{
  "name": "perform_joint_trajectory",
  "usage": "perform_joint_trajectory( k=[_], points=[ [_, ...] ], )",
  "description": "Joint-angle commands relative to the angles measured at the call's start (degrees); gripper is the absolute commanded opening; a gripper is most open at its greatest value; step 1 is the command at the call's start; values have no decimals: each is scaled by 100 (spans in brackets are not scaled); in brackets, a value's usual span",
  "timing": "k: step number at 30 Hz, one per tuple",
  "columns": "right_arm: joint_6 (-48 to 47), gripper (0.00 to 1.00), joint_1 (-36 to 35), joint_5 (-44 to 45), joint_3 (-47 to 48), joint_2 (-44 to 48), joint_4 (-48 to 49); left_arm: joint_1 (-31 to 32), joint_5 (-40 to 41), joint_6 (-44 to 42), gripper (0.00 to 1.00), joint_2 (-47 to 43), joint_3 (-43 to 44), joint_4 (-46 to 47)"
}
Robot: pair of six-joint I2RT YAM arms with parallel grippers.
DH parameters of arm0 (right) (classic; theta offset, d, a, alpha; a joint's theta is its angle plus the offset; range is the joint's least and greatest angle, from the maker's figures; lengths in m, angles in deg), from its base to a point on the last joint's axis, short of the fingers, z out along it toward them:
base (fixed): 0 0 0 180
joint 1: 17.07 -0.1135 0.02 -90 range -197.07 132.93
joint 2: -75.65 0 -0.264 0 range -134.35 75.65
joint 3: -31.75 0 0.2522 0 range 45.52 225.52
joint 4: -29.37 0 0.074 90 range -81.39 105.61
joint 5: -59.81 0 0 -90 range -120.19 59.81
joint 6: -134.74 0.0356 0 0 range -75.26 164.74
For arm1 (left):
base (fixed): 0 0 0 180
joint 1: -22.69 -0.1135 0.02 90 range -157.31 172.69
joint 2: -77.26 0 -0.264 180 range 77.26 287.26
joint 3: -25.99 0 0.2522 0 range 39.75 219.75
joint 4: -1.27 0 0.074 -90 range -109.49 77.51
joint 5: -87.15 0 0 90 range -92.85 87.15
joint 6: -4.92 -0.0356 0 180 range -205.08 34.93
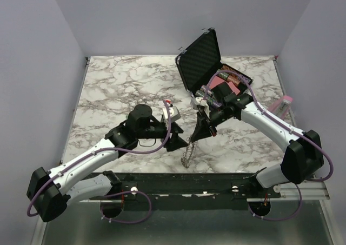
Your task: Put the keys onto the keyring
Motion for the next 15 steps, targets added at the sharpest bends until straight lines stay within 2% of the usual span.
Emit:
perform_joint_trajectory(
  k=[1,6,12,15],
  points=[
    [-154,0,-60,-40,190,-24,-202,-91,-770,7,70,366,353,73],
    [-163,0,-51,-76,172,-32,-185,-179,-1060,183,62,612,344,337],
    [-163,0,-68,-111,172,-32,-194,-258,-1438,464,44,929,309,715],
    [-172,0,-68,-111,163,-50,-194,-258,-1552,500,41,1061,344,777]
  ],
)
